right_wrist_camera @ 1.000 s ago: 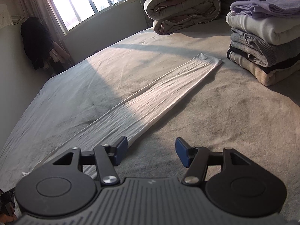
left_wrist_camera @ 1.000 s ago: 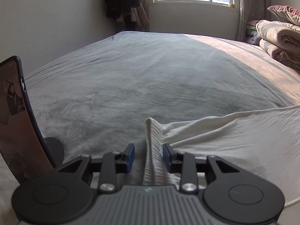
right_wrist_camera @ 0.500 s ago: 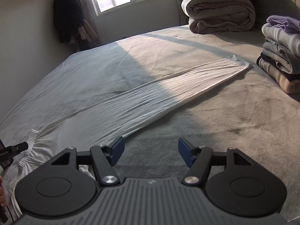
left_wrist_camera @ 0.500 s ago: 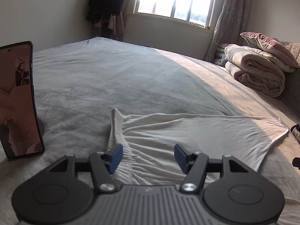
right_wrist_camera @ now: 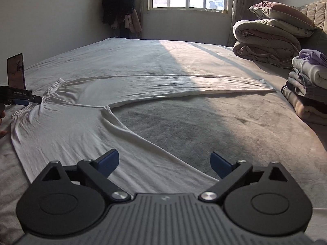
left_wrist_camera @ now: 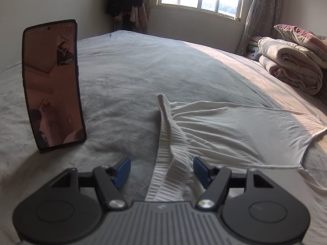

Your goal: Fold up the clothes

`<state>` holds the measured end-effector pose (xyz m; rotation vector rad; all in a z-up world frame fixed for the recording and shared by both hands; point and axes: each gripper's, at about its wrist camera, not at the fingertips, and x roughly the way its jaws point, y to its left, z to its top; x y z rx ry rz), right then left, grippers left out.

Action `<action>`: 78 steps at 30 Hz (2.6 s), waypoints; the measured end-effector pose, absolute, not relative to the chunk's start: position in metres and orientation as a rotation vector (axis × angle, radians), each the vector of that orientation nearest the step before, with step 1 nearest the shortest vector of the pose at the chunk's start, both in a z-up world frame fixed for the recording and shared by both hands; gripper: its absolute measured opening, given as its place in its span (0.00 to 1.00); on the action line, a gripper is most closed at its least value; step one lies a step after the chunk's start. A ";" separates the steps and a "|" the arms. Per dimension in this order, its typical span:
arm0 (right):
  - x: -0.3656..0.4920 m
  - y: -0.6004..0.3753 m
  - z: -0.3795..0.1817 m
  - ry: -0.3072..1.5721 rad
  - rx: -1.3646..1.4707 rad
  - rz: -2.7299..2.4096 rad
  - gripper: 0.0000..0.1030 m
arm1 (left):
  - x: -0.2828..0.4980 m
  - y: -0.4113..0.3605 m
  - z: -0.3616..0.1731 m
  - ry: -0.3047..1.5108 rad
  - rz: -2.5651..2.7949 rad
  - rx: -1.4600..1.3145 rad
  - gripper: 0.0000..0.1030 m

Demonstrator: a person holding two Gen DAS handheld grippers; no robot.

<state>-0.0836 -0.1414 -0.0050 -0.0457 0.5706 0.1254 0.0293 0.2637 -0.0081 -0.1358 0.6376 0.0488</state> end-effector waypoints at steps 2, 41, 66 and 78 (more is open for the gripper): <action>-0.095 -0.157 -0.004 0.565 -0.037 0.067 0.96 | 0.027 0.264 -0.007 0.632 0.048 -0.135 0.69; -0.282 -0.352 -0.043 0.220 0.973 -0.653 0.27 | -0.032 0.180 0.010 0.507 -0.073 -0.214 0.74; -0.259 -0.317 -0.022 0.236 0.622 -0.748 0.55 | -0.026 0.195 0.003 0.568 -0.020 -0.242 0.74; -0.164 -0.267 0.017 0.337 0.493 -0.462 0.62 | -0.006 0.205 -0.002 0.619 -0.059 -0.317 0.38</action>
